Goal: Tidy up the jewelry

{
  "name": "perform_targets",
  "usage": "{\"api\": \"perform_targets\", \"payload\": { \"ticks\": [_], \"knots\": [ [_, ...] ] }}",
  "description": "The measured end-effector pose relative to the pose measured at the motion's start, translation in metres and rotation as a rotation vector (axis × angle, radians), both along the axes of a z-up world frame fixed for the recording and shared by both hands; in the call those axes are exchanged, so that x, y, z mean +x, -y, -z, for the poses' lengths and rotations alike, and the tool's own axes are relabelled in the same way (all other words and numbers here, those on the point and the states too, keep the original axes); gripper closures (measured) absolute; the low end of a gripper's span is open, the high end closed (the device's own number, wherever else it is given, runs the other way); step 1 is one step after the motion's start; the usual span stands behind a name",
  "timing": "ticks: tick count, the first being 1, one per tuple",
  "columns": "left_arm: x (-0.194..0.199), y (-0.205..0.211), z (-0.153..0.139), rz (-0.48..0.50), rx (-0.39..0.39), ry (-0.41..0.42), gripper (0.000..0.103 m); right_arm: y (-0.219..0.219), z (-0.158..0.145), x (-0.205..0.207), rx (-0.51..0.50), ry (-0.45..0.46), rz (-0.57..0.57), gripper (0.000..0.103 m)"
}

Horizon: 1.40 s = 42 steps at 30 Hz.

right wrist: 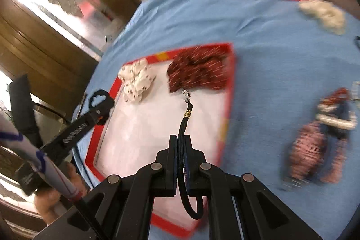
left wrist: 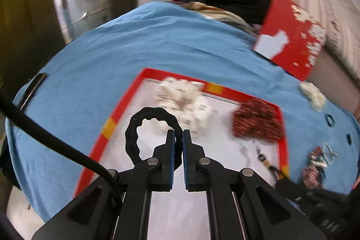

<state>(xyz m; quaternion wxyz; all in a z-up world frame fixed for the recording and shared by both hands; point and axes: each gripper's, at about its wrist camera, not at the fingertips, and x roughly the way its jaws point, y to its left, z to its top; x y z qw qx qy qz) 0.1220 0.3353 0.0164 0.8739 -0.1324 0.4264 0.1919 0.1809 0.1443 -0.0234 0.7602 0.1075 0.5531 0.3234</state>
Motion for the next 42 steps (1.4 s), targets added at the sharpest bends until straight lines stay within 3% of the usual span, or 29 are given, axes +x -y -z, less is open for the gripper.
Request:
{"api": "perform_targets", "payload": {
  "ticks": [6,10,12,17,21,26,32,37,42],
  "knots": [
    [0.001,-0.025,0.008,-0.050,0.008,-0.039,0.097,-0.035,0.022,0.006,-0.012,-0.052,-0.008,0.096],
    [-0.003,-0.025,0.005,-0.053,0.013,-0.029,0.089,-0.033,0.016,0.001,-0.028,-0.021,-0.011,0.077],
    [-0.004,-0.019,0.003,-0.050,0.028,-0.025,0.078,-0.025,0.009,-0.001,-0.035,0.003,-0.004,0.074],
    [-0.003,-0.003,-0.005,-0.037,0.047,-0.008,0.068,0.005,-0.012,-0.007,-0.019,0.031,0.025,0.074],
    [-0.007,0.011,-0.014,-0.004,0.005,0.032,0.067,0.048,-0.032,-0.016,-0.034,0.095,0.068,0.070],
    [-0.013,0.048,-0.027,0.102,-0.064,0.112,0.066,0.133,-0.040,-0.017,-0.078,0.127,0.197,0.066],
    [-0.007,0.125,-0.031,0.291,-0.076,0.150,0.064,0.224,-0.020,-0.022,-0.161,0.093,0.346,0.065],
    [0.009,0.192,-0.009,0.455,-0.115,0.077,0.062,0.257,0.000,-0.025,-0.179,0.065,0.382,0.065],
    [0.030,0.259,0.027,0.613,-0.139,-0.051,0.062,0.269,0.010,-0.026,-0.157,0.070,0.395,0.063]
  ]
}}
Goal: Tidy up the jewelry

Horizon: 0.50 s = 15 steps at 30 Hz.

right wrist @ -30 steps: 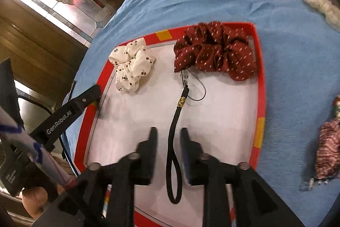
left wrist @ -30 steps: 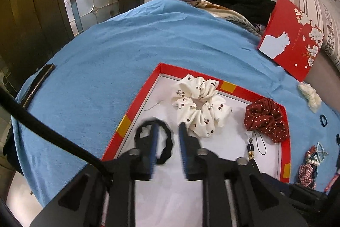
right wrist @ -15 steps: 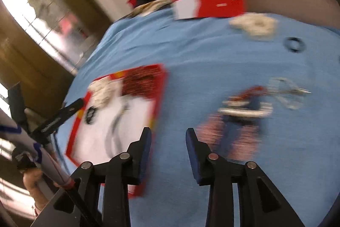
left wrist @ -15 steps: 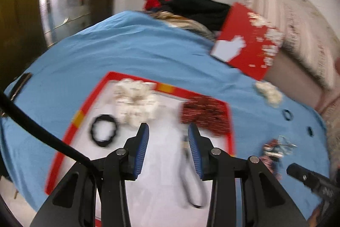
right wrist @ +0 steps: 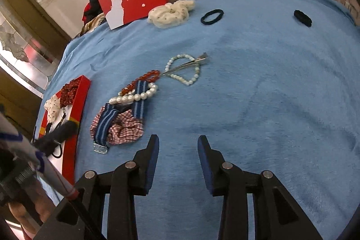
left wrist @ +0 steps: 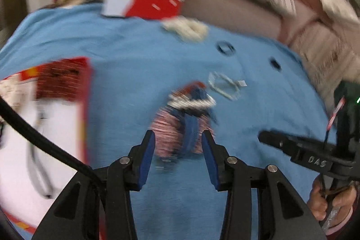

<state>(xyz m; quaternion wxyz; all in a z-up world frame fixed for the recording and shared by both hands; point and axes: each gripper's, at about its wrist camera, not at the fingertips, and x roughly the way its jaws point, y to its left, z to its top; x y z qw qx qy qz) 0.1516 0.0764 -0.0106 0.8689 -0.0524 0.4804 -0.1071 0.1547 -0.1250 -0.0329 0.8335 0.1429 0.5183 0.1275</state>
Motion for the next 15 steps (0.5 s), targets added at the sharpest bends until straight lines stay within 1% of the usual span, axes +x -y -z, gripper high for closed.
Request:
{"api": "perform_targets", "payload": {
  "ticks": [2,3,4,5,8,9,11,12,13,14,15],
  "knots": [
    [0.002,0.022,0.011,0.041,0.047,-0.018,0.062,0.011,0.005,-0.002,0.011,0.003,0.011,0.062],
    [0.003,0.034,0.017,0.062,0.083,-0.022,0.070,0.017,0.007,-0.003,0.015,0.004,0.019,0.062],
    [0.003,0.042,0.021,0.077,0.105,-0.023,0.084,0.021,0.009,-0.004,0.018,0.005,0.026,0.062],
    [0.002,0.053,0.026,0.117,0.098,-0.041,0.099,0.029,0.011,-0.006,0.024,0.008,0.039,0.062],
    [-0.009,0.070,0.024,0.220,-0.016,-0.054,0.099,0.050,0.016,-0.008,0.049,0.019,0.079,0.062],
    [-0.017,0.077,0.018,0.283,-0.089,-0.053,0.099,0.058,0.017,-0.008,0.066,0.021,0.097,0.062],
    [-0.032,0.090,0.006,0.398,-0.205,-0.053,0.099,0.070,0.017,-0.006,0.109,0.020,0.119,0.062],
    [-0.041,0.094,-0.004,0.460,-0.257,-0.033,0.097,0.075,0.015,-0.004,0.132,0.022,0.124,0.062],
    [-0.045,0.096,-0.009,0.482,-0.275,-0.022,0.095,0.078,0.012,-0.002,0.147,0.030,0.126,0.062],
    [-0.049,0.093,-0.018,0.504,-0.305,-0.003,0.090,0.080,0.009,-0.002,0.154,0.038,0.124,0.062],
    [-0.049,0.088,-0.023,0.497,-0.319,0.018,0.082,0.081,0.005,-0.002,0.159,0.049,0.118,0.062]
  ]
}}
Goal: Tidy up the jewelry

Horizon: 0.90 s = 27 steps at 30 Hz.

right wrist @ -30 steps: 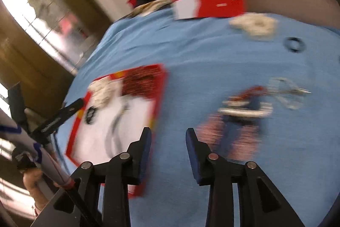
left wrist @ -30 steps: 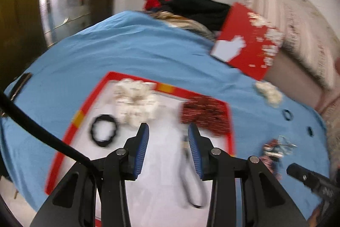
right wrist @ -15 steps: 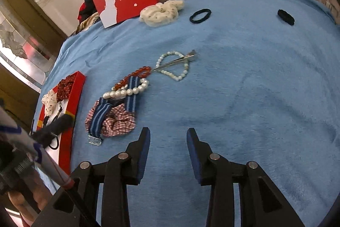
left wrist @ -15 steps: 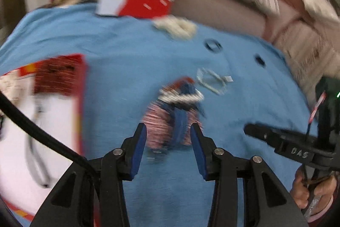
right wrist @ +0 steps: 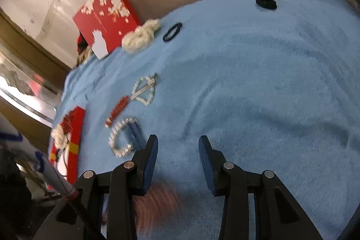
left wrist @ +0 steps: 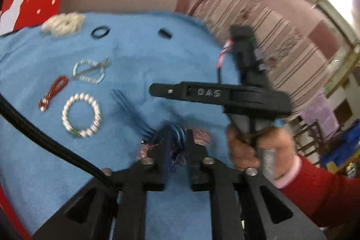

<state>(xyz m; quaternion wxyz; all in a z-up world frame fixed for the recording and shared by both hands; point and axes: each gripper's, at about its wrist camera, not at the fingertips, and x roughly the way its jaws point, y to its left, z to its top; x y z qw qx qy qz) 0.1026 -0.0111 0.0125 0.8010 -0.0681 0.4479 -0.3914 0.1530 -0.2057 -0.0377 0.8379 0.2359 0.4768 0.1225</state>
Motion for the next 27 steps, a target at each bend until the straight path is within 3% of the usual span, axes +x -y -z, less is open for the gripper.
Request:
{"api": "perform_targets", "payload": {
  "ticks": [1,2,3,7,9,19,23,27],
  "knots": [
    [0.002,-0.007,-0.004,-0.019,-0.011,0.010,0.074,0.000,-0.003,0.000,0.006,0.007,-0.011,0.062],
    [0.007,-0.020,-0.006,-0.074,-0.009,0.015,0.057,-0.001,-0.005,0.000,0.010,0.010,-0.021,0.060],
    [0.011,-0.030,-0.005,-0.121,0.000,0.015,0.050,-0.003,-0.007,-0.001,0.012,0.012,-0.034,0.058],
    [0.039,-0.068,0.018,-0.324,0.063,-0.071,0.050,-0.011,-0.007,-0.007,-0.007,-0.003,-0.093,0.054],
    [0.045,-0.075,0.026,-0.371,0.075,-0.099,0.050,-0.015,-0.005,-0.017,-0.040,-0.017,-0.125,0.054],
    [0.051,-0.050,0.049,-0.331,0.121,-0.157,0.050,-0.016,-0.004,-0.082,-0.152,-0.035,-0.177,0.053],
    [0.060,-0.048,0.063,-0.366,0.127,-0.200,0.050,-0.011,0.006,-0.068,-0.114,-0.053,-0.126,0.053],
    [0.067,-0.051,0.070,-0.392,0.107,-0.215,0.050,-0.017,0.012,-0.048,-0.150,-0.060,-0.091,0.053]
  ]
}}
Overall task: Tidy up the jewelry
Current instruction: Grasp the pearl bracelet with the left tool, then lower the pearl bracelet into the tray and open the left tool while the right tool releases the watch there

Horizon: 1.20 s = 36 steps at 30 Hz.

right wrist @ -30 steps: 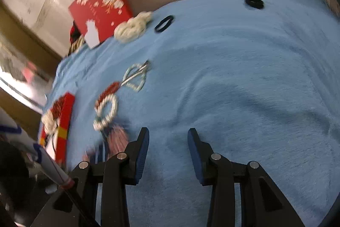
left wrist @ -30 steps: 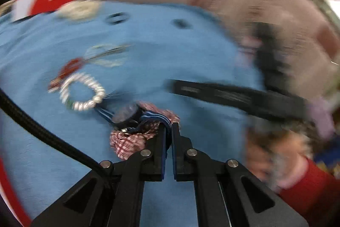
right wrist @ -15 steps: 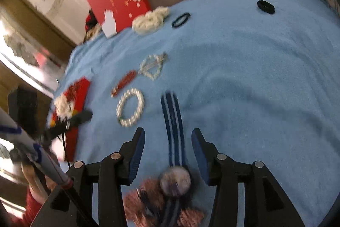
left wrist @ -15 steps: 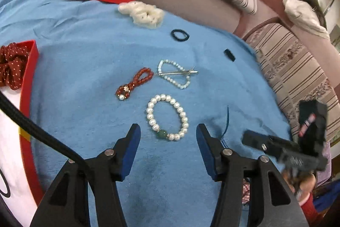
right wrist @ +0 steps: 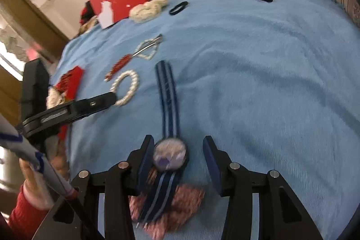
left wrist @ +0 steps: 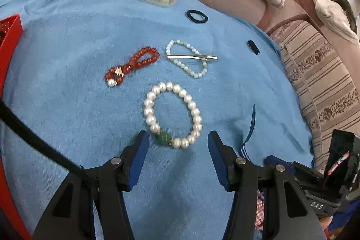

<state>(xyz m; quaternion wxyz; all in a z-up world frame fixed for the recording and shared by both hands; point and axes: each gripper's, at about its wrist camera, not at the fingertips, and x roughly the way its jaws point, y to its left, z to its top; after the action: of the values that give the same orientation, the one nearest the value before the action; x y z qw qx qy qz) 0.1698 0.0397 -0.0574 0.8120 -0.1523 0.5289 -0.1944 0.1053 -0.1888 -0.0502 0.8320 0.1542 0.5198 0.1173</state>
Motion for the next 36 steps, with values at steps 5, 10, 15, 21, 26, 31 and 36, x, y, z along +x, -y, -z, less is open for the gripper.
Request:
{"api": "perform_targets", "payload": {
  "ticks": [5,10,15,21,26,31,36],
  "knots": [
    [0.010,0.009,0.002,0.022,0.038,0.017,0.050,-0.014,0.000,0.006,-0.057,-0.018,-0.014,0.053],
    [0.015,0.024,0.001,0.059,0.134,0.037,0.050,-0.044,0.008,-0.008,-0.211,-0.034,-0.073,0.053],
    [0.012,0.031,0.002,0.072,0.223,0.065,0.093,-0.059,0.008,-0.014,-0.320,-0.027,-0.067,0.057],
    [0.006,0.009,-0.025,0.014,0.105,0.098,0.093,-0.054,-0.014,-0.024,-0.250,0.041,-0.026,0.057],
    [-0.014,-0.022,-0.059,-0.045,0.071,0.167,0.093,-0.060,-0.053,-0.022,-0.218,0.132,-0.009,0.057],
    [-0.041,-0.064,-0.100,-0.106,0.071,0.266,0.093,-0.086,-0.087,-0.016,-0.179,0.205,-0.035,0.057],
    [-0.071,-0.128,-0.134,-0.201,0.052,0.345,0.093,-0.115,-0.114,-0.013,-0.147,0.289,-0.050,0.057]
  ]
}}
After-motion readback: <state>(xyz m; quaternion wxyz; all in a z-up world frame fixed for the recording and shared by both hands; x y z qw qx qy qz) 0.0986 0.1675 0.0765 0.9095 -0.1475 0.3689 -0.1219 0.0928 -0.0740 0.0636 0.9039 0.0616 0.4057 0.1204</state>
